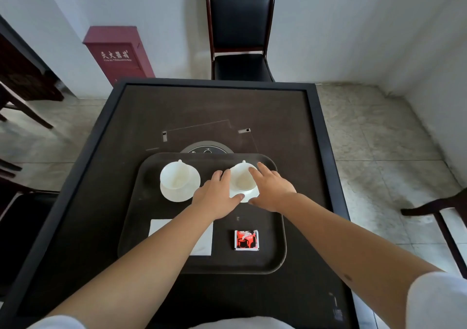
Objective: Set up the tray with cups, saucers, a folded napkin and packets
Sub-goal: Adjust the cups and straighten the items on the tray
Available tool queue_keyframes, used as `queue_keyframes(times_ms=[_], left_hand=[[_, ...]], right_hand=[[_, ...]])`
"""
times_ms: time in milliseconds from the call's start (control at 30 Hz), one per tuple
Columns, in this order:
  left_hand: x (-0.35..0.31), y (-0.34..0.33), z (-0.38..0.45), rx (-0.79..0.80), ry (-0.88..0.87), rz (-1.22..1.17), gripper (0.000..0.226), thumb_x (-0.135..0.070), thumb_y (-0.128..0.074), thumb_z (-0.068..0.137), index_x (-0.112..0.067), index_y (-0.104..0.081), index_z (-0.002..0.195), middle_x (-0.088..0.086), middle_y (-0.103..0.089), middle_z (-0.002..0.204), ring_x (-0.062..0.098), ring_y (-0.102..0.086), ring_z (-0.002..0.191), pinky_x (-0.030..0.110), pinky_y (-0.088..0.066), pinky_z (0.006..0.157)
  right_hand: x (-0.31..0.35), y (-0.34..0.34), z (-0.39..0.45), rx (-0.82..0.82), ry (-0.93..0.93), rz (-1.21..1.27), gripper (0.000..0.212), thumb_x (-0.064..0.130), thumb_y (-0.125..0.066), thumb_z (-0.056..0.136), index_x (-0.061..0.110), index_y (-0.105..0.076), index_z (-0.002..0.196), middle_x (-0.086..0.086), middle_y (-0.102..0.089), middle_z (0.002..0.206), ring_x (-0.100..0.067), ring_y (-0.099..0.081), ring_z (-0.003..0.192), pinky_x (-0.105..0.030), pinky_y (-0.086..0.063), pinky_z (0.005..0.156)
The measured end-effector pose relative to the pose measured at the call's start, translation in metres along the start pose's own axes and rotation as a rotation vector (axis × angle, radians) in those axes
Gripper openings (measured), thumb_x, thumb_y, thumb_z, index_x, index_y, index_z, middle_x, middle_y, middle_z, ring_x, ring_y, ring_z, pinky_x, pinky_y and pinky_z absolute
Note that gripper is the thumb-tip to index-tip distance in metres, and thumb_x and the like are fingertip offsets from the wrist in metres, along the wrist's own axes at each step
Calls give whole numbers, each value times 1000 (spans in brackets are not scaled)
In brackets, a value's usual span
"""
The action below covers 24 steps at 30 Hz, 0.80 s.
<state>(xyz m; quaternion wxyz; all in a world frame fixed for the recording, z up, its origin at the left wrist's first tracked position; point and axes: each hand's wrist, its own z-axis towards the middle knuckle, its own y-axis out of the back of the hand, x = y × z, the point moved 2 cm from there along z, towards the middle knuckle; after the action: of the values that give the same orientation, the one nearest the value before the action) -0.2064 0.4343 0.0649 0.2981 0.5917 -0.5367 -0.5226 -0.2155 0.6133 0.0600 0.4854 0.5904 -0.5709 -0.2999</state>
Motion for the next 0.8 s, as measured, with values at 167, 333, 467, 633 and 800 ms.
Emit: queue_keyframes(times_ms=[167,333,467,633,800], left_hand=[[2,-14,17,38,78,-179,67,-58,-60,86,-26,-32,138,0,-56,131,22,-61,109,34,-51,79],[6,-25,27,89,116,-366,61,-43,-64,91,-28,-34,143,4,-62,130,26,-62,112,40,-52,90],[8,-29,32,119,156,-585,58,-37,-67,90,-32,-38,141,-2,-66,117,21,-64,104,32,-51,85],[7,-31,37,146,259,-882,56,-18,-67,91,-39,-45,138,-12,-67,96,11,-71,81,25,-58,66],[7,-31,40,35,467,-1018,39,-9,-62,91,-27,-53,125,-2,-65,103,11,-72,74,24,-56,58]], right_hand=[[-3,4,31,92,24,44,100,33,-77,79,29,-9,152,1,-7,163,-35,-41,133,-45,-52,92],[-3,-1,42,116,55,128,97,22,-77,81,24,-12,153,0,-19,160,-32,-43,132,-40,-48,96],[-3,-3,42,99,30,146,96,28,-77,79,24,-15,153,-2,-27,155,-32,-52,122,-38,-51,88],[-6,-6,38,70,-11,115,102,48,-76,76,24,-12,151,-4,-34,148,-30,-57,114,-39,-52,82],[-19,4,41,64,-44,111,73,62,-56,83,31,-30,143,-2,-53,134,-26,-59,107,-36,-47,68]])
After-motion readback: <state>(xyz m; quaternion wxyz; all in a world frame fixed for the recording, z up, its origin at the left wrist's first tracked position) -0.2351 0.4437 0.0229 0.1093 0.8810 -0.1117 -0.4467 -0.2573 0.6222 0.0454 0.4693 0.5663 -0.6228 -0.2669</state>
